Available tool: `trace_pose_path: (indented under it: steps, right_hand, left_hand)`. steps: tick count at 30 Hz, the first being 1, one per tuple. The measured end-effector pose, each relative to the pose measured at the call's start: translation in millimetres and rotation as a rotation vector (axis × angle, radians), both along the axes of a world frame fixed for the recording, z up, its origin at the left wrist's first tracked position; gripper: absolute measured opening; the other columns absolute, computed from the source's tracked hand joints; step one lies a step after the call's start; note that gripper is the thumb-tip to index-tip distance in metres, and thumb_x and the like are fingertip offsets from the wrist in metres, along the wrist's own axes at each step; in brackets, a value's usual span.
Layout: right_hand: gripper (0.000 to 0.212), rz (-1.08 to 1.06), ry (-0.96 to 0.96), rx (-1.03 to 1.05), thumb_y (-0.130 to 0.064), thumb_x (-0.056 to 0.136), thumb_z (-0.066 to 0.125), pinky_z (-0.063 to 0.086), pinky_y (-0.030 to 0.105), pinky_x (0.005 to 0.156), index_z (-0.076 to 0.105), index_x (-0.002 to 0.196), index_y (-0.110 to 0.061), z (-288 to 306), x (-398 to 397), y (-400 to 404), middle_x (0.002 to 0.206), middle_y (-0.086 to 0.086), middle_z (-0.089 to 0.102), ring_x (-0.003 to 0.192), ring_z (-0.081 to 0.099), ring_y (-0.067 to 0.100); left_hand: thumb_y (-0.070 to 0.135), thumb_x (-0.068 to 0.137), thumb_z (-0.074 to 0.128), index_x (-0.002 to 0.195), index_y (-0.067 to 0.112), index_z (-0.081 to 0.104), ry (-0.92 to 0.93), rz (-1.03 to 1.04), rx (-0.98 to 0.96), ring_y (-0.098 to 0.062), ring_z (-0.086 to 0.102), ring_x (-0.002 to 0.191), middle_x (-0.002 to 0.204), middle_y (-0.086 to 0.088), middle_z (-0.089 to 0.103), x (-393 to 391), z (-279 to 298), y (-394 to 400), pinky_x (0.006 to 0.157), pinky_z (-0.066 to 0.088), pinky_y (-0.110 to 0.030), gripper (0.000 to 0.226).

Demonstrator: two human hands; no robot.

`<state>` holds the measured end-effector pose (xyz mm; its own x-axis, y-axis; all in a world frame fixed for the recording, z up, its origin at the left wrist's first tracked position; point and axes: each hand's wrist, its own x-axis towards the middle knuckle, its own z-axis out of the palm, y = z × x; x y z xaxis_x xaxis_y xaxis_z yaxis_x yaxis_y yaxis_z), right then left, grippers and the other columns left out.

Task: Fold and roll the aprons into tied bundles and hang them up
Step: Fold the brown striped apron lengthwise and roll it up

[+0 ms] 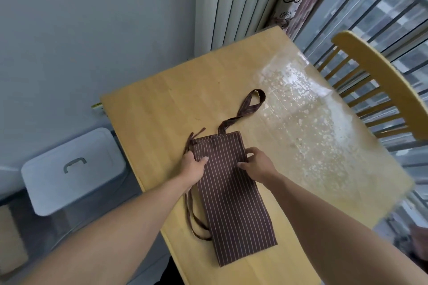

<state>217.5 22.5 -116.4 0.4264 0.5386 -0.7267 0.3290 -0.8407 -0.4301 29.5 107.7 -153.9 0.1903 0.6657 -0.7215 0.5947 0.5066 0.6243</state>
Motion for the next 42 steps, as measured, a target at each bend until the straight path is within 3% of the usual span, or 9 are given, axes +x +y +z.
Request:
trace_pose_path:
  steps: [4,6,10,18,23,28,33,37,42]
  right_hand:
    - [0.014,-0.022,-0.137,0.025,-0.029,0.097,0.069,0.057,0.038,0.082,0.065,0.106,-0.021,-10,4,-20,0.11,0.006,0.071,0.093,0.067,0.021]
    - [0.013,-0.046,-0.146,0.057,-0.033,0.097,0.067,0.054,0.036,0.071,0.059,0.094,-0.023,-8,1,-23,0.099,0.006,0.07,0.081,0.065,0.02]
    - [0.025,-0.018,-0.157,0.043,-0.038,0.098,0.065,0.058,0.043,0.081,0.054,0.115,-0.023,-4,-6,-30,0.105,-0.002,0.066,0.089,0.068,0.021]
    - [0.049,-0.037,-0.054,0.062,-0.029,0.095,0.072,0.056,0.038,0.09,0.05,0.137,-0.021,-5,-12,-62,0.12,-0.003,0.062,0.102,0.062,0.018]
    - [0.047,0.498,-0.452,0.326,-0.046,0.091,0.07,0.053,0.036,0.099,0.055,0.133,-0.03,5,-23,-90,0.129,-0.007,0.057,0.114,0.055,0.012]
    - [0.085,1.094,-0.342,0.244,-0.079,0.082,0.051,0.022,0.046,0.125,0.035,0.153,-0.034,2,-49,-131,0.157,-0.004,0.037,0.143,0.032,0.017]
    - [0.1,1.253,-0.507,0.12,-0.046,0.093,0.057,-0.014,0.052,0.122,-0.015,0.16,-0.029,-16,-64,-166,0.164,0.004,-0.024,0.152,-0.022,0.027]
    - [0.07,1.05,-0.586,0.217,-0.024,0.092,0.042,0.022,0.051,0.122,0.027,0.16,-0.021,-25,-70,-177,0.166,0.006,0.025,0.153,0.018,0.028]
    - [0.037,0.697,-0.426,0.533,-0.034,0.097,0.037,0.056,0.036,0.095,0.065,0.12,-0.027,7,-62,-183,0.113,-0.005,0.074,0.102,0.069,0.016]
  left_hand:
    - [0.026,0.106,0.054,0.138,0.002,0.05,-0.015,-0.043,0.121,-0.023,0.059,0.112,0.124,-0.006,0.061,5,5,2,0.101,0.046,-0.036,0.04]
    - [0.023,0.107,0.051,0.149,0.003,0.042,-0.043,-0.064,0.169,-0.023,0.051,0.131,0.141,-0.006,0.055,8,5,4,0.11,0.038,-0.033,0.048]
    - [0.025,0.109,0.047,0.161,0.011,0.022,0.007,-0.101,0.196,-0.027,0.031,0.151,0.165,-0.008,0.032,17,1,14,0.121,0.028,-0.038,0.06]
    - [0.029,0.109,0.047,0.161,0.015,0.024,0.107,-0.168,0.22,-0.03,0.044,0.143,0.159,-0.01,0.042,24,-8,21,0.112,0.04,-0.04,0.059]
    - [0.026,0.096,0.07,0.144,0.021,0.033,-0.052,-0.008,0.266,-0.02,0.058,0.112,0.138,-0.002,0.054,14,-6,11,0.092,0.052,-0.037,0.062]
    - [0.017,0.09,0.072,0.124,0.022,0.063,0.062,-0.411,0.948,-0.017,0.055,0.113,0.121,0.002,0.059,-8,2,-32,0.1,0.05,-0.043,0.035]
    - [0.028,0.101,0.054,0.142,0.034,0.052,0.052,-0.973,0.591,-0.012,0.029,0.146,0.151,0.012,0.041,-34,-7,-91,0.124,0.026,-0.044,0.041]
    - [0.037,0.102,0.05,0.162,0.035,0.018,0.073,-1.175,0.494,-0.008,-0.017,0.155,0.167,0.02,-0.002,-49,-5,-103,0.127,-0.01,-0.042,0.068]
    - [0.09,0.083,0.031,0.154,0.037,0.039,0.042,-1.015,0.124,-0.018,-0.009,0.158,0.17,0.012,0.005,-51,29,-108,0.126,-0.005,-0.054,0.089]
